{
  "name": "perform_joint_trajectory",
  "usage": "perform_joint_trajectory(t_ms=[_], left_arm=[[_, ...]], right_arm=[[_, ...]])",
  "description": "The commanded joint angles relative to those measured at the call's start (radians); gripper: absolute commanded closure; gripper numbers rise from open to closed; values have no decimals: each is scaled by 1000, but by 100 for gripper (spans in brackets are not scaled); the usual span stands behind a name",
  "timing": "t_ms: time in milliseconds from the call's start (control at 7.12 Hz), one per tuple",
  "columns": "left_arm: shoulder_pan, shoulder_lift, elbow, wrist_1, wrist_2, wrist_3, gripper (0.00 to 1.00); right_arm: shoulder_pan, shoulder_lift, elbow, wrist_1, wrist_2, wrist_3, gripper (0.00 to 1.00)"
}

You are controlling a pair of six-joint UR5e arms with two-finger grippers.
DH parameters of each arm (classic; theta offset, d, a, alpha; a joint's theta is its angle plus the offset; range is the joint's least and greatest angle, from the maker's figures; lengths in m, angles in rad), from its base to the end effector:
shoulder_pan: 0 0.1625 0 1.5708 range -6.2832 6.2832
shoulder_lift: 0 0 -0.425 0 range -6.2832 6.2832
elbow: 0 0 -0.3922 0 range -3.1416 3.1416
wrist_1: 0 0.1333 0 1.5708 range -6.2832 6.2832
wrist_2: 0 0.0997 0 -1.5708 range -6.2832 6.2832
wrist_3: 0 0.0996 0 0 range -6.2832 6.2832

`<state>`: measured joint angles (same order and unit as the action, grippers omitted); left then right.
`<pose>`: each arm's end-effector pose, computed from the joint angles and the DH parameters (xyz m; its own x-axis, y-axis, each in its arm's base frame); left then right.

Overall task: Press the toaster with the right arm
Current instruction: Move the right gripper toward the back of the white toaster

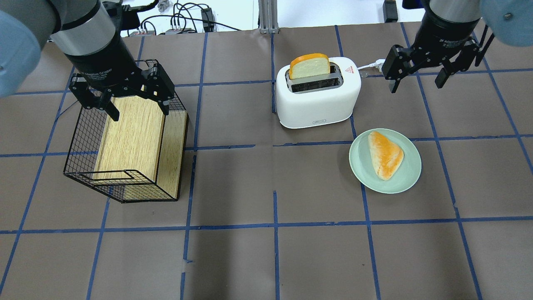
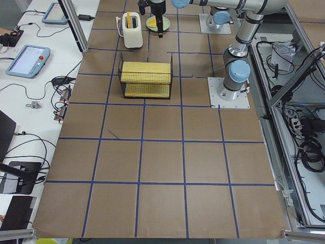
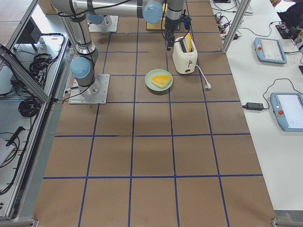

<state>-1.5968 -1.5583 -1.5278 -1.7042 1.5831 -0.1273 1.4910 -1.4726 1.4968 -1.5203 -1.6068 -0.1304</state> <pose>-0.1445 -0.4743 0.5022 -0.9948 -0.0998 -0.0221 -0.1012 0.9920 0.0756 0.0874 -0.5344 0.4693 -0.9983 -0.0529 0.0259 -0.0507 0.9956 0.0787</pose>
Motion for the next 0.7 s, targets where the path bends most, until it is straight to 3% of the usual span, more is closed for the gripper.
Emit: perform_joint_trajectory(t_ms=[0,561], left_arm=[[0,0,0,0,0,0,0],[0,0,0,0,0,0,0]], right_arm=[[2,18,-4,-12,5,2,0],[2,25,-15,-27,2,3,0]])
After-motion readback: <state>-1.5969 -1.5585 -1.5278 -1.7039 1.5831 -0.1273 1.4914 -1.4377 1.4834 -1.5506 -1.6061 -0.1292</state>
